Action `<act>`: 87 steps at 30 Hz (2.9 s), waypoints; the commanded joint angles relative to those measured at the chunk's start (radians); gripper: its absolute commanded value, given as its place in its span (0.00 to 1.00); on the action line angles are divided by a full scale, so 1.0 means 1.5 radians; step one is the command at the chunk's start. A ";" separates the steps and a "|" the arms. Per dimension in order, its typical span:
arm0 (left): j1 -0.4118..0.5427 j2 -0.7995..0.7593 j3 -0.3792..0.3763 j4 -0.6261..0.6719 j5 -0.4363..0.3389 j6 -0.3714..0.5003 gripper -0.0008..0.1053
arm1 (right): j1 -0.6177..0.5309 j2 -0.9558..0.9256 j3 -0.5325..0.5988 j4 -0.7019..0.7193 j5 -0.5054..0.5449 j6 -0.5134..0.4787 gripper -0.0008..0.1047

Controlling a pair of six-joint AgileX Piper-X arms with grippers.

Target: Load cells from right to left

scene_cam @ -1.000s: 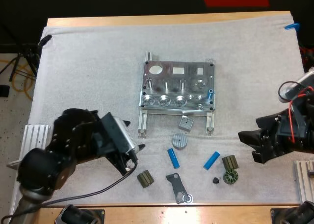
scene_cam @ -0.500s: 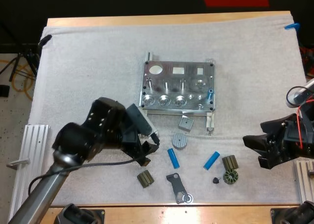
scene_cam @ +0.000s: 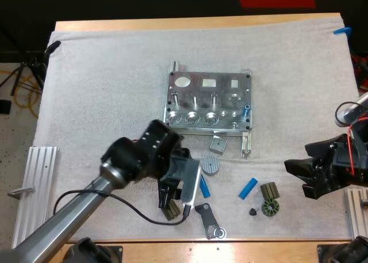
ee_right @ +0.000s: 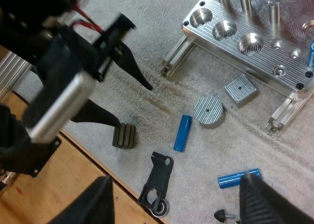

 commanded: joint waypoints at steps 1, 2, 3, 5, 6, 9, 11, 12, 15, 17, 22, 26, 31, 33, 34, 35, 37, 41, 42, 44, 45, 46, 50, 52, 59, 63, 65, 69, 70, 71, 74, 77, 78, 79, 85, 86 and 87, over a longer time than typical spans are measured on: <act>-0.011 0.009 0.007 -0.013 -0.019 0.067 0.62 | -0.002 -0.005 -0.003 0.010 -0.007 0.001 0.53; -0.016 0.017 0.013 -0.019 -0.023 0.104 0.62 | -0.002 -0.005 -0.003 0.010 -0.007 -0.001 0.53; -0.019 0.021 0.018 -0.025 -0.022 0.121 0.62 | -0.002 -0.005 -0.003 0.010 -0.007 -0.001 0.53; -0.024 0.036 0.033 -0.043 -0.022 0.173 0.62 | -0.002 -0.005 -0.003 0.010 -0.007 -0.003 0.53; -0.024 0.039 0.036 -0.047 -0.022 0.188 0.62 | -0.002 -0.005 -0.003 0.010 -0.007 -0.006 0.53; -0.024 0.057 0.047 -0.060 -0.021 0.245 0.59 | -0.002 -0.005 -0.003 0.010 -0.007 -0.015 0.53; -0.024 0.073 0.053 -0.078 -0.021 0.284 0.54 | -0.002 -0.005 -0.003 0.010 -0.007 -0.015 0.53; -0.024 0.079 0.055 -0.085 -0.021 0.296 0.52 | -0.002 -0.005 -0.003 0.010 -0.007 -0.015 0.53; -0.024 0.104 0.060 -0.106 -0.014 0.332 0.48 | -0.002 -0.005 -0.003 0.010 -0.007 -0.015 0.53; -0.024 0.130 0.062 -0.117 -0.010 0.344 0.48 | -0.002 -0.005 -0.003 0.010 -0.007 -0.015 0.53; -0.024 0.177 0.062 -0.155 -0.011 0.365 0.48 | -0.002 -0.005 -0.003 0.010 -0.009 -0.015 0.53; -0.024 0.206 0.062 -0.209 -0.011 0.373 0.48 | -0.002 -0.005 -0.003 0.010 -0.009 -0.015 0.53; -0.024 0.239 0.062 -0.221 -0.025 0.378 0.48 | -0.002 -0.005 -0.003 0.010 -0.009 -0.015 0.53; -0.024 0.253 0.062 -0.221 -0.039 0.391 0.48 | -0.002 -0.005 -0.003 0.010 -0.009 -0.015 0.53; -0.024 0.263 0.062 -0.221 -0.041 0.398 0.48 | -0.002 -0.005 -0.003 0.010 -0.009 -0.015 0.53; -0.024 0.271 0.062 -0.224 -0.041 0.408 0.48 | -0.002 -0.005 -0.003 0.010 -0.009 -0.015 0.53; -0.024 0.281 0.062 -0.231 -0.041 0.416 0.48 | -0.002 -0.005 -0.003 0.010 -0.009 -0.015 0.53; -0.024 0.299 0.062 -0.245 -0.047 0.416 0.48 | -0.002 -0.005 -0.003 0.010 -0.009 -0.019 0.53; -0.024 0.301 0.062 -0.244 -0.049 0.416 0.48 | -0.002 -0.005 -0.003 0.010 -0.009 -0.021 0.53; -0.024 0.303 0.062 -0.233 -0.056 0.416 0.48 | -0.002 -0.005 -0.003 0.010 -0.009 -0.026 0.53; -0.024 0.303 0.062 -0.230 -0.056 0.416 0.48 | -0.002 -0.005 -0.003 0.010 -0.009 -0.026 0.53; -0.024 0.303 0.062 -0.227 -0.056 0.416 0.48 | -0.002 -0.005 -0.003 0.010 -0.009 -0.031 0.53; -0.024 0.296 0.061 -0.219 -0.063 0.416 0.48 | -0.002 -0.005 -0.003 0.010 -0.009 -0.036 0.53; -0.024 0.288 0.061 -0.218 -0.063 0.416 0.48 | -0.002 -0.005 -0.003 0.010 -0.009 -0.035 0.53; -0.024 0.234 0.061 -0.190 -0.063 0.416 0.48 | -0.002 -0.005 -0.003 0.010 -0.009 -0.035 0.53; -0.024 0.220 0.061 -0.166 -0.063 0.416 0.48 | -0.002 -0.005 -0.003 0.010 -0.009 -0.038 0.53; -0.024 0.219 0.061 -0.158 -0.060 0.416 0.48 | -0.002 -0.005 -0.003 0.010 -0.009 -0.038 0.53; -0.024 0.219 0.061 -0.164 -0.039 0.416 0.48 | -0.002 -0.005 -0.003 0.010 -0.009 -0.038 0.53; -0.024 0.219 0.061 -0.171 -0.037 0.416 0.48 | -0.002 -0.005 -0.003 0.010 -0.009 -0.038 0.53; -0.024 0.219 0.061 -0.178 -0.036 0.416 0.48 | -0.002 -0.005 -0.003 0.010 -0.009 -0.038 0.53; -0.024 0.223 0.061 -0.196 -0.036 0.416 0.48 | -0.002 -0.005 -0.003 0.010 -0.009 -0.038 0.53; -0.024 0.234 0.061 -0.214 -0.036 0.416 0.48 | -0.002 -0.005 -0.003 0.010 -0.009 -0.038 0.53; -0.024 0.237 0.061 -0.216 -0.036 0.416 0.48 | -0.002 -0.005 -0.003 0.010 -0.009 -0.038 0.53; -0.024 0.243 0.061 -0.217 -0.036 0.416 0.48 | -0.002 -0.005 -0.003 0.010 -0.009 -0.038 0.53; -0.024 0.267 0.061 -0.216 -0.036 0.416 0.48 | -0.002 -0.005 -0.003 0.010 -0.009 -0.038 0.53; -0.024 0.270 0.061 -0.221 -0.036 0.416 0.48 | -0.002 -0.005 -0.003 0.010 -0.009 -0.038 0.53; -0.024 0.271 0.061 -0.223 -0.036 0.416 0.48 | -0.002 -0.005 -0.003 0.010 -0.009 -0.041 0.53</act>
